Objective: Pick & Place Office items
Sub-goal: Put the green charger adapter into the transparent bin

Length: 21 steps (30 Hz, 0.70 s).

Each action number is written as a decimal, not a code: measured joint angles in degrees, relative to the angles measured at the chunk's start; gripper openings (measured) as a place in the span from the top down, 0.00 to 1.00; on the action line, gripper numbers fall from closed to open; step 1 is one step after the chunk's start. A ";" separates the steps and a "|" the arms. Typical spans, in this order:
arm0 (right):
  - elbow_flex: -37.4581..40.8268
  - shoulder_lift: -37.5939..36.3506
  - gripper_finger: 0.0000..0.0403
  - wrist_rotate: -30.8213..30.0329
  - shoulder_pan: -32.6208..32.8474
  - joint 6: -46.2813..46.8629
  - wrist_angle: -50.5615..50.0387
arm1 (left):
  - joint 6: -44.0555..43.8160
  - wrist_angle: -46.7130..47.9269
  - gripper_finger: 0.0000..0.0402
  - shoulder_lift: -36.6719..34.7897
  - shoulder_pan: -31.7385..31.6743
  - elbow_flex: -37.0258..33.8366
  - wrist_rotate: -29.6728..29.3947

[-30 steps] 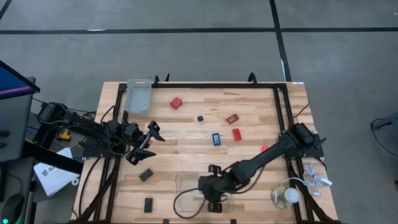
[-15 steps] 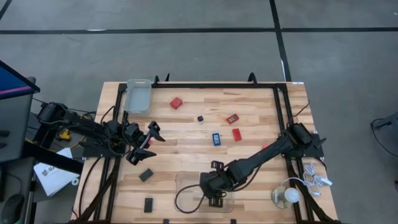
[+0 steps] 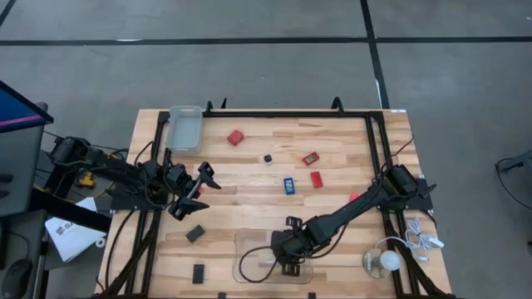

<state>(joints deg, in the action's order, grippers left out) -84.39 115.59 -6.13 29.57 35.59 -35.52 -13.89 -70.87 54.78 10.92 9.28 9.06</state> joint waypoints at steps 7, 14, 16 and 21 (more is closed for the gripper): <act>1.98 0.02 0.68 -0.15 -0.90 0.02 1.69 | 0.04 -0.02 0.26 0.00 0.00 0.00 0.00; 2.00 0.02 0.68 -0.48 -0.91 0.00 2.00 | 0.07 -0.02 0.26 0.00 0.00 0.00 0.00; 2.06 0.01 0.68 -0.48 -0.81 0.22 2.16 | 0.07 -0.02 0.26 0.00 0.00 0.00 0.00; 2.07 0.02 0.68 -0.42 -0.38 0.46 2.90 | 0.07 -0.02 0.26 0.00 0.00 0.00 0.00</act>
<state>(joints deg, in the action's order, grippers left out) -82.32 115.61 -6.55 29.19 36.06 -32.63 -13.82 -70.89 54.78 10.92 9.28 9.06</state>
